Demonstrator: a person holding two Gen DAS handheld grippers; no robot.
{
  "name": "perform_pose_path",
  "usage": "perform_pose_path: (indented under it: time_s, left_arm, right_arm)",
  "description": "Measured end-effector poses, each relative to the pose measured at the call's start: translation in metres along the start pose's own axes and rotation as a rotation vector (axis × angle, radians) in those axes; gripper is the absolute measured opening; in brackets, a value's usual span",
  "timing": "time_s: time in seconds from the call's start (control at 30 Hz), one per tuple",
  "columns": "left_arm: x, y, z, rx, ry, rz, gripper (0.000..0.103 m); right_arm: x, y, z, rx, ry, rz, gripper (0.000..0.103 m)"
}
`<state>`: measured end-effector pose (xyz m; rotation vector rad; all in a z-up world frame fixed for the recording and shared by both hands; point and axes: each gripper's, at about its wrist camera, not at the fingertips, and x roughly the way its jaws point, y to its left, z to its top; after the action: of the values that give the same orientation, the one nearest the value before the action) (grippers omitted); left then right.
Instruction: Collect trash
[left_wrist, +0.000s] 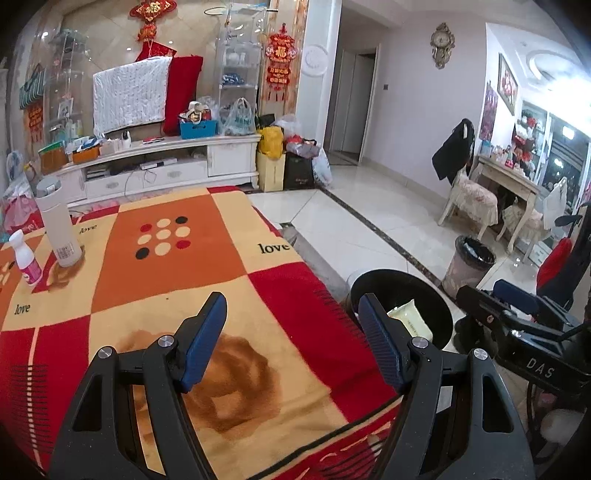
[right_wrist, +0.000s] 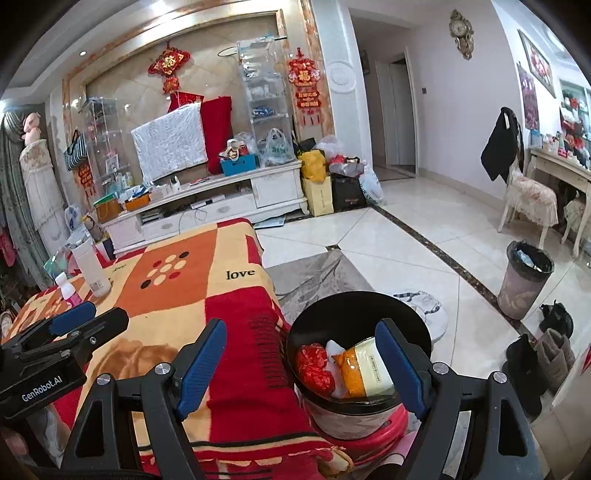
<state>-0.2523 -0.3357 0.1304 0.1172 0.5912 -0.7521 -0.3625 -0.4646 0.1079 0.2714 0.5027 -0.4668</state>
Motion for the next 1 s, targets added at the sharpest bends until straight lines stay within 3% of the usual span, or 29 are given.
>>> perform_pose_path:
  time_s: [0.5, 1.0]
  left_arm:
    - [-0.006, -0.003, 0.0, 0.013, -0.027, -0.024, 0.073]
    - [-0.01, -0.009, -0.004, 0.016, -0.035, -0.036, 0.073]
  right_arm:
    - [-0.015, 0.0, 0.009, 0.003, -0.065, -0.063, 0.086]
    - [-0.018, 0.002, 0.008, -0.021, -0.067, -0.088, 0.086]
